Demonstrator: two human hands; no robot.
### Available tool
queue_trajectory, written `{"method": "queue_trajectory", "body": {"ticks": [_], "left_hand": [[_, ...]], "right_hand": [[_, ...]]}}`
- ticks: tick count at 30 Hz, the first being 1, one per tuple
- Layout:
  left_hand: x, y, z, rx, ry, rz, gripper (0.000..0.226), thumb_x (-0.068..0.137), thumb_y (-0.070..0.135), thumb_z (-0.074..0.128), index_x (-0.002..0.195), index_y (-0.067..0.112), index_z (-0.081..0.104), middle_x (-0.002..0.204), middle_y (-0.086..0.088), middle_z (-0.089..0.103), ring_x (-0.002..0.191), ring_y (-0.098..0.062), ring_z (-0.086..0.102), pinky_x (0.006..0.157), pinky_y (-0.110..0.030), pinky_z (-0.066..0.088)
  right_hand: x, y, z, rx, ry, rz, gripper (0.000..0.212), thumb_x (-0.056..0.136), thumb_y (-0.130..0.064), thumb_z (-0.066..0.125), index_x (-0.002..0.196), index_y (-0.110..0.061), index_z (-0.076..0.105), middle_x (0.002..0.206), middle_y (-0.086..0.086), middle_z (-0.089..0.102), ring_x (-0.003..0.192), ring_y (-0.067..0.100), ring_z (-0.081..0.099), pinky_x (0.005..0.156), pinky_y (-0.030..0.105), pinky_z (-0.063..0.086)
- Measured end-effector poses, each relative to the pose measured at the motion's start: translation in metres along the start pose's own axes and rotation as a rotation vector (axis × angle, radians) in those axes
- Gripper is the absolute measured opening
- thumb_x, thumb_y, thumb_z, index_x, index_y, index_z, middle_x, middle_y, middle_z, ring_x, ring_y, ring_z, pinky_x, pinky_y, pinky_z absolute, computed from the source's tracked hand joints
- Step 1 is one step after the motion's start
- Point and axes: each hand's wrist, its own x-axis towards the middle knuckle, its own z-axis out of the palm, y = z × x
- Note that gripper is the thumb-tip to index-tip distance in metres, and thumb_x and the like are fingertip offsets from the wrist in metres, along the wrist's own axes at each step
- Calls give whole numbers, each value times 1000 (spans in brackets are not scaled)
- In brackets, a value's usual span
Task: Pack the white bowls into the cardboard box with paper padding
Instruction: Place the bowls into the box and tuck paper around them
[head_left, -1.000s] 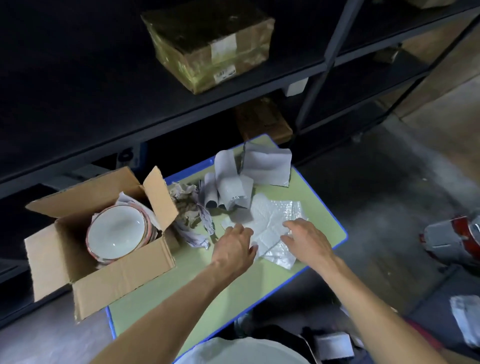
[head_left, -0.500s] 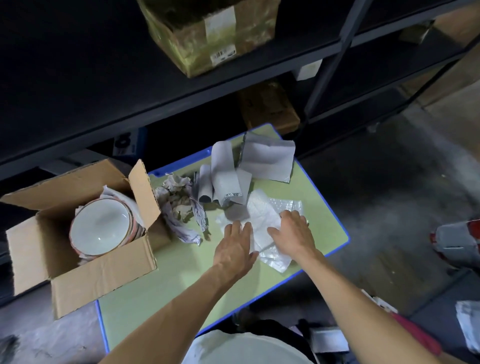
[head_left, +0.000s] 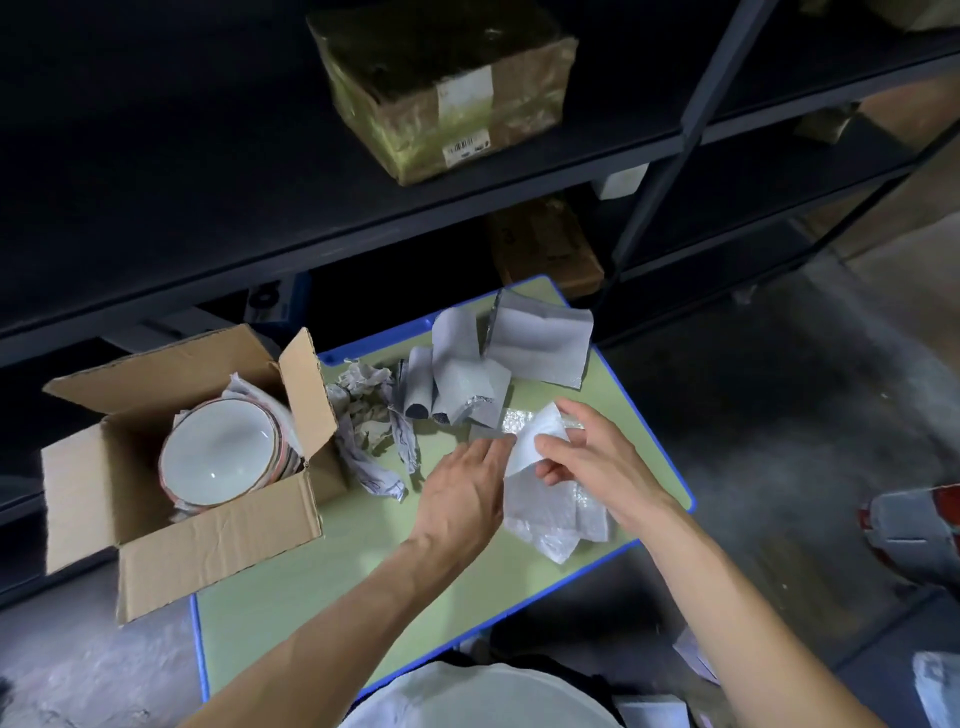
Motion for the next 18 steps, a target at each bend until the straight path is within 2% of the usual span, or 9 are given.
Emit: {"method": "queue_trajectory", "body": {"ticks": [2, 3, 5, 6, 8, 9, 12, 15, 18], "left_hand": [[2, -3, -15, -38, 28, -46, 42, 86, 7, 47, 125, 22, 51, 98, -1, 61, 85, -27, 59, 62, -32, 35], [2, -6, -22, -73, 37, -72, 38, 86, 8, 46, 121, 22, 52, 96, -1, 62, 83, -29, 59, 61, -33, 38], [0, -11, -36, -155, 57, -119, 27, 88, 11, 45, 111, 23, 53, 90, -1, 62, 78, -30, 58, 63, -38, 46], [-2, -13, -43, -195, 70, -127, 20, 90, 13, 44, 106, 23, 53, 83, 0, 59, 73, -30, 55, 64, -39, 47], [-6, -19, -55, -269, 96, -118, 9, 95, 17, 44, 96, 22, 51, 72, 4, 50, 66, -25, 47, 62, -39, 46], [-8, -21, -61, -293, 97, -106, 9, 98, 19, 45, 91, 23, 49, 69, 6, 48, 65, -23, 45, 61, -38, 43], [-16, -28, -76, -359, 85, -77, 24, 102, 28, 46, 79, 27, 40, 63, 8, 44, 60, -15, 38, 55, -30, 32], [-26, -34, -88, -426, 108, -101, 29, 102, 33, 48, 76, 23, 39, 60, 8, 42, 56, -13, 36, 52, -24, 29], [-36, -42, -98, -470, 161, -139, 31, 102, 41, 46, 76, 23, 41, 65, 3, 45, 58, -11, 36, 53, -27, 30]], "right_hand": [[-5, -12, -4, -97, -15, -65, 66, 91, -42, 65, 149, -31, 36, 91, -1, 75, 78, 14, 73, 93, 38, 54], [-7, -17, -7, -191, -13, -107, 65, 90, -52, 63, 147, -35, 38, 97, -6, 72, 80, 7, 70, 89, 31, 53], [-10, -26, -13, -431, -12, -214, 65, 81, -67, 63, 140, -43, 46, 114, -14, 55, 95, -4, 59, 86, 20, 46], [-11, -29, -14, -536, -21, -269, 65, 79, -68, 66, 136, -42, 50, 120, -14, 47, 105, -5, 51, 90, 20, 43], [-12, -39, -12, -661, -48, -361, 59, 79, -59, 73, 128, -31, 58, 127, -14, 40, 118, 1, 41, 99, 22, 38], [-12, -44, -10, -695, -55, -385, 50, 80, -53, 75, 120, -27, 61, 124, -15, 44, 116, 3, 42, 97, 23, 39], [-13, -60, 1, -734, -90, -363, 21, 83, -45, 70, 94, -28, 65, 85, -9, 60, 80, 13, 58, 70, 29, 46], [-14, -74, 15, -716, -171, -376, 27, 83, -47, 64, 98, -24, 69, 92, 7, 69, 84, 24, 63, 69, 37, 48], [-22, -88, 32, -612, -228, -461, 20, 87, -41, 66, 102, -29, 70, 94, -1, 71, 90, 22, 65, 79, 39, 52]]}}
